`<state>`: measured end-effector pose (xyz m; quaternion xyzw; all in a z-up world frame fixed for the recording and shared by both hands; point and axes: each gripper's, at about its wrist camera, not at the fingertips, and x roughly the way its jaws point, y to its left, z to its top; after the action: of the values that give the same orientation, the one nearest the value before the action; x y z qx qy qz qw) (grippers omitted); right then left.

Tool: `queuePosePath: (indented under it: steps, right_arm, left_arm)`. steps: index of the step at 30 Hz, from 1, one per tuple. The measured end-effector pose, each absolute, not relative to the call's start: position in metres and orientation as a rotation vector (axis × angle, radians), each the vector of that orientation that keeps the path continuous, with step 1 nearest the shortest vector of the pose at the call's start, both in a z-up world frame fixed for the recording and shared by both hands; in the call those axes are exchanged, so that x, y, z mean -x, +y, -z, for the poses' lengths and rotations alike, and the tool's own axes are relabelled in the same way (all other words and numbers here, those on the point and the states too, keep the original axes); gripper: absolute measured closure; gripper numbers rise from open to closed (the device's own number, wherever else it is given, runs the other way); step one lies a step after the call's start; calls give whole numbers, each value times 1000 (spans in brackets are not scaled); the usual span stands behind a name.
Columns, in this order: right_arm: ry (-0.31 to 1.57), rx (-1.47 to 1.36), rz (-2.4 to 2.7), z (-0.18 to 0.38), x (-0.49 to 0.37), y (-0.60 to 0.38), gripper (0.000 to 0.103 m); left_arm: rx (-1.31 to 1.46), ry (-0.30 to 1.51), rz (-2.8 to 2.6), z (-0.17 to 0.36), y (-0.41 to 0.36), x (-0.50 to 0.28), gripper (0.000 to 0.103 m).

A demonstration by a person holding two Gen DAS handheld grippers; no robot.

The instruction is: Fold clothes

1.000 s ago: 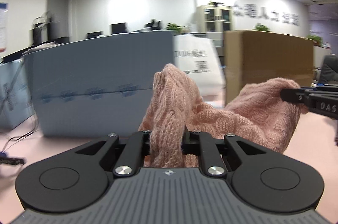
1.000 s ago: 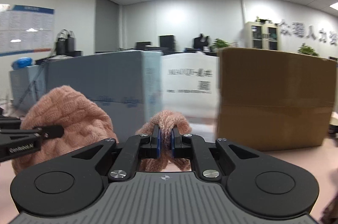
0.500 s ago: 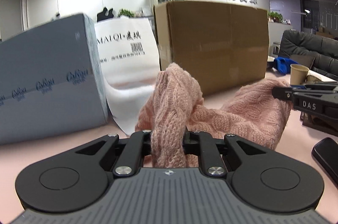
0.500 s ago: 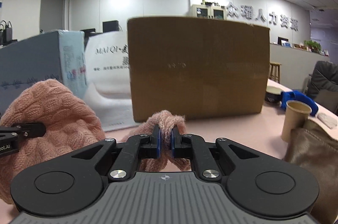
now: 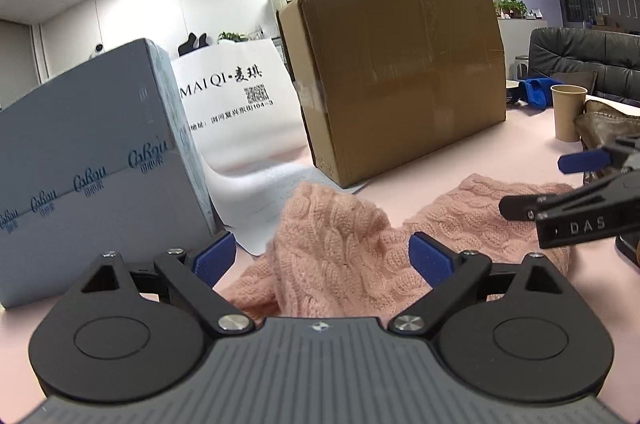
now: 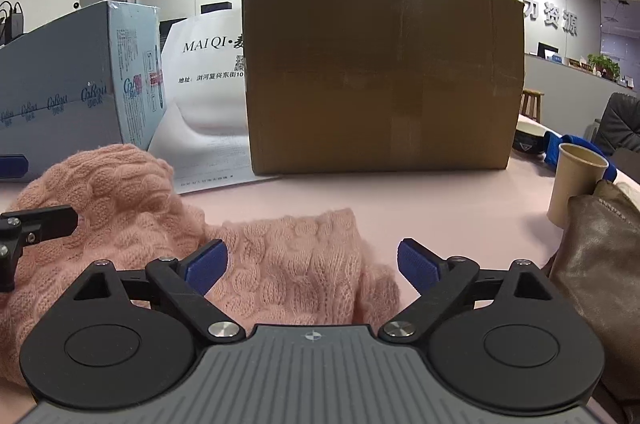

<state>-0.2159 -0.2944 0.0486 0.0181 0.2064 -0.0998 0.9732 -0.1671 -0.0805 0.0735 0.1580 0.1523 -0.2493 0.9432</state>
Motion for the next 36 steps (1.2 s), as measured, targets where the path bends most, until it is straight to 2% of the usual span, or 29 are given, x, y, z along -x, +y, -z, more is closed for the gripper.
queuePosePath:
  steps: [8,14,23,28,36]
  right_arm:
    - [382,-30,167,-59,214,-276,6]
    - [341,9,127,-68,200,-253,6]
    - [265,44,68,-89,170,-203,6]
    - [269,98,51,-91,153,-180,6]
    - [382,61,40,-71,129,-182,9]
  left_arm:
    - [-281,291,455,-77,-55,167,10]
    - [-202,256,350,-86,5,161,9]
    - [-164,429,292,-59,45,124,10]
    - [-155,411,360,-59,48,139,10]
    - [-49,597,632,-44,36,147,10]
